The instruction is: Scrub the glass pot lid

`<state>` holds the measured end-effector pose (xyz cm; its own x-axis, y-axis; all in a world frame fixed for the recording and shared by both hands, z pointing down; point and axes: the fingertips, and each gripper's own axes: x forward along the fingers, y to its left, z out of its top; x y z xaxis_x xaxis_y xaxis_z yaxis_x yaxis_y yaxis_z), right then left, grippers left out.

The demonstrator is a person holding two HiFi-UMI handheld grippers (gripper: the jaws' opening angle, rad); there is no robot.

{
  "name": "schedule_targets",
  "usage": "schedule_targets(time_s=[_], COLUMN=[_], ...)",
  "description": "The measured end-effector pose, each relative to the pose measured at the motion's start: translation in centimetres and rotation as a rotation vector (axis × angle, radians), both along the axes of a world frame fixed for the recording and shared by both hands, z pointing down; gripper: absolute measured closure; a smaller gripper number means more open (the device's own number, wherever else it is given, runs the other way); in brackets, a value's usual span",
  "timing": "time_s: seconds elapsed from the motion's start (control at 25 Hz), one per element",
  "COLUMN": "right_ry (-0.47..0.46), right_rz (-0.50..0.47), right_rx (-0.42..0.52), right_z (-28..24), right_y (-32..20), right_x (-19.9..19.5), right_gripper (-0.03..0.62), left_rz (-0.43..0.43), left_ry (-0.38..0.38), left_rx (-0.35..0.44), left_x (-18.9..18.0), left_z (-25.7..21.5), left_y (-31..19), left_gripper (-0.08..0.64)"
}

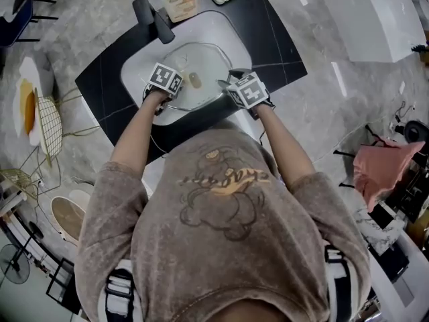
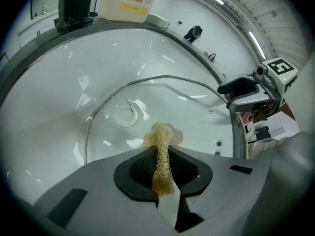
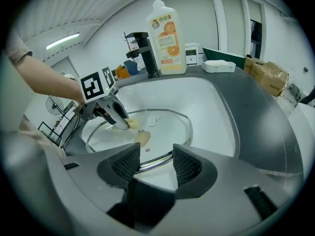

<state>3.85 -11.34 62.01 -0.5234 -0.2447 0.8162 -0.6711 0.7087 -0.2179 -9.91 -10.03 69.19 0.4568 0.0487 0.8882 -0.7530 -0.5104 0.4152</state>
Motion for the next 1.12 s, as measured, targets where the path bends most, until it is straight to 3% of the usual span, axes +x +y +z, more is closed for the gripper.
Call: schedule_targets(time_s=[0.4,0.8,1.12], right_ry=[0.010,0.011,0.011], right_rz=[0.001,-0.016,-0.016], right_rx=[0.023,0.009,0.016], right_z=[0.1,-0.1,-0.1], right_y=[0.1,0.2,0.1], right_x=[0.0,-0.2,-0.2], right_gripper=[0.380,0.387,0.388], left_rz=[0.029,0.056,0.110], left_ry=[0.134,0.221,0.196], left_rx=[-0.067,-0.009,0.135], left_x=[4.9,9.8,11.8], left_z=[-2.8,-3.0,-1.6], left_y=[3.0,0.2,-4.0], left_gripper=[0.495,0.495,0.495])
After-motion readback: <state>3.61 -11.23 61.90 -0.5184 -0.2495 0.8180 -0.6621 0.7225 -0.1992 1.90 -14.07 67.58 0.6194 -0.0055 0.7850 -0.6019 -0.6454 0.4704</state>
